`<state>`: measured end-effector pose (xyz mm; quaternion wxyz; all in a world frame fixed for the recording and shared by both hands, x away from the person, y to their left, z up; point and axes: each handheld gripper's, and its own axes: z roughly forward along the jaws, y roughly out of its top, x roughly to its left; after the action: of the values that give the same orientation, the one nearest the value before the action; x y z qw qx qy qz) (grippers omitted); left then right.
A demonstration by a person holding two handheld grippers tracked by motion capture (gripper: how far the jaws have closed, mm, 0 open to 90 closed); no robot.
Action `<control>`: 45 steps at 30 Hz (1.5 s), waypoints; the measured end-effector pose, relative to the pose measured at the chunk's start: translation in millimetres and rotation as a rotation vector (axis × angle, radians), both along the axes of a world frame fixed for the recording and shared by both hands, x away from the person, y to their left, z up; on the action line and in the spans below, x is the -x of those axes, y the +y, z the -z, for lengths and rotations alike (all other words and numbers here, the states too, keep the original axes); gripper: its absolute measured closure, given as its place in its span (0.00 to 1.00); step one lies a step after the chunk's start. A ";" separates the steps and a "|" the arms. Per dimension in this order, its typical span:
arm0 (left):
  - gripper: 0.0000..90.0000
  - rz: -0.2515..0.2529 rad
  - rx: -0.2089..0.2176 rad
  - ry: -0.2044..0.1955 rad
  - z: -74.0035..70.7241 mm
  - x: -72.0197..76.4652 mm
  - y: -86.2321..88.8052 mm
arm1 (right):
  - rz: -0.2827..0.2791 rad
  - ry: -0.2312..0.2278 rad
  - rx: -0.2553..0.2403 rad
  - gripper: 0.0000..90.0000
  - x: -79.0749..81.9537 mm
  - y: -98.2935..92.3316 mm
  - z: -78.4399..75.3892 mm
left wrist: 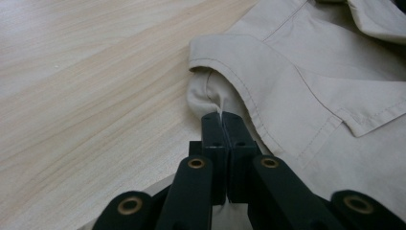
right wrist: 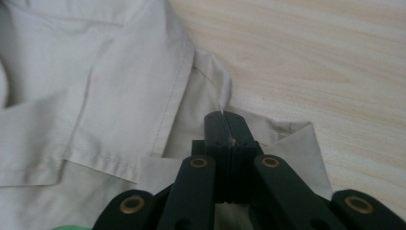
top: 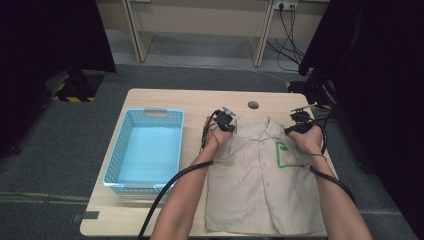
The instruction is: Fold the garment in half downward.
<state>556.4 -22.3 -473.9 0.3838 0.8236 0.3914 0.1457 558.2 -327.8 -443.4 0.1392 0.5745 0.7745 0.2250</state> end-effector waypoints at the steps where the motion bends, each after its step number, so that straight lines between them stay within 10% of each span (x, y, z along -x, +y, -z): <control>1: 0.99 -0.001 -0.004 0.002 -0.6 0.2 0.5 | 0.003 -0.010 -0.010 1.00 1.2 -0.7 -2.6; 25: 0.99 0.021 0.124 -0.193 -83.9 18.0 19.7 | 0.057 -0.226 -0.083 1.00 30.5 -15.5 -61.0; 45: 0.99 0.031 0.145 -0.281 -109.8 26.7 30.4 | 0.030 -0.319 -0.067 1.00 44.4 -11.5 -91.8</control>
<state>529.8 8.1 -364.1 0.4952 0.7712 0.3307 0.2250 513.8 -339.3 -351.6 0.2448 0.5475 0.7259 0.3367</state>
